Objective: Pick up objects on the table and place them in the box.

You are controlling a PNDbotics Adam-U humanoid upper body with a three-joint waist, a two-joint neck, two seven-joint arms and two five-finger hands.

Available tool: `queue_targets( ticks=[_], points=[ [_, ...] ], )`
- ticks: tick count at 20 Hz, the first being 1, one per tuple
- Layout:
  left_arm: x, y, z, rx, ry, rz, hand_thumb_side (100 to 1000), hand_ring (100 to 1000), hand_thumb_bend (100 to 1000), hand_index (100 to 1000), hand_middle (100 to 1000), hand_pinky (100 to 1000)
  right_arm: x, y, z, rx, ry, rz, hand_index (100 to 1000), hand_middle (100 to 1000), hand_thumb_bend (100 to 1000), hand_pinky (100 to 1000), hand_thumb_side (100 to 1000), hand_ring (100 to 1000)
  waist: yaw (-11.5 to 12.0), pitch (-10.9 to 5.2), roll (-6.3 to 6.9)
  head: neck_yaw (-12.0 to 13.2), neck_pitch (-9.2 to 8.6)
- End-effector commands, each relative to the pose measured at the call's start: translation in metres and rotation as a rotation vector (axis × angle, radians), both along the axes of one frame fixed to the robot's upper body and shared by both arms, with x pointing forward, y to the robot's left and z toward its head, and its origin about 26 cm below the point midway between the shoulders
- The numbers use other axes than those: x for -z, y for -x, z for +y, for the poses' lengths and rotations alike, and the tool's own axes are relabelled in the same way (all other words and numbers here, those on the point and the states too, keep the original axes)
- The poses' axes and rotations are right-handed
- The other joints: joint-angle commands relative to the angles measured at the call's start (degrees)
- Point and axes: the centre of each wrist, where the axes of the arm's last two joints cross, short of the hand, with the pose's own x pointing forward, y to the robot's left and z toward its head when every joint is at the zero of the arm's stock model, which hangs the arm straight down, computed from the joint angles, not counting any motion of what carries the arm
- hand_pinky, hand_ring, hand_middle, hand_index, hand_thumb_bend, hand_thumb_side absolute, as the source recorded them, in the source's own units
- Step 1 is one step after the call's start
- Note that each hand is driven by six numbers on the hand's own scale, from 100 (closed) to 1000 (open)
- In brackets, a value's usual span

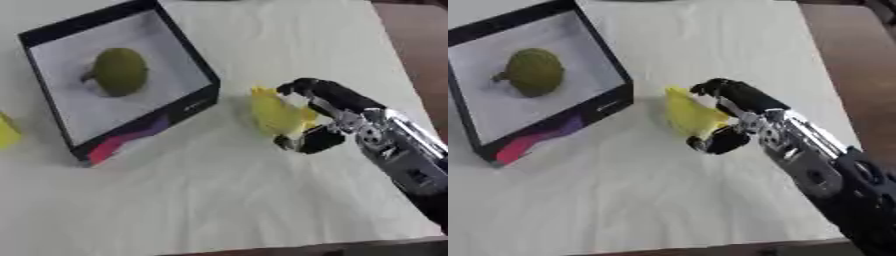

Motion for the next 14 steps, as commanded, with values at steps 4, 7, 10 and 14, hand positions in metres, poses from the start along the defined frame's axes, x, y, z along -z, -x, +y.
queue_targets(
  ticks=[4, 7, 10, 14],
  points=[
    [-0.0053, 0.0006, 0.0007, 0.0, -0.022, -0.009, 748, 724, 100, 793, 741, 828, 0.0012, -0.0059, -0.0037, 0.015, 0.028, 0.001, 901, 816, 445, 927, 313, 1000, 0.11, -0.18, 0.32, -0.34, -0.46],
    [-0.0051, 0.0004, 0.0004, 0.002, -0.022, -0.009, 748, 724, 100, 793, 741, 828, 0.0039, -0.008, -0.0044, 0.02, 0.028, 0.009, 892, 775, 446, 920, 315, 1000, 0.16, -0.11, 0.44, -0.42, -0.43],
    [-0.0045, 0.0004, 0.0007, 0.001, -0.02, -0.007, 748, 724, 100, 793, 741, 828, 0.0043, -0.0082, -0.0044, 0.024, 0.022, 0.0, 871, 718, 447, 909, 323, 991, 0.13, -0.07, 0.5, -0.42, -0.33],
    [-0.004, 0.0003, 0.0009, 0.0, -0.02, -0.006, 748, 724, 100, 793, 743, 828, 0.0025, -0.0065, -0.0035, 0.027, 0.014, -0.024, 840, 666, 448, 895, 336, 967, 0.08, -0.11, 0.53, -0.44, -0.19]
  ],
)
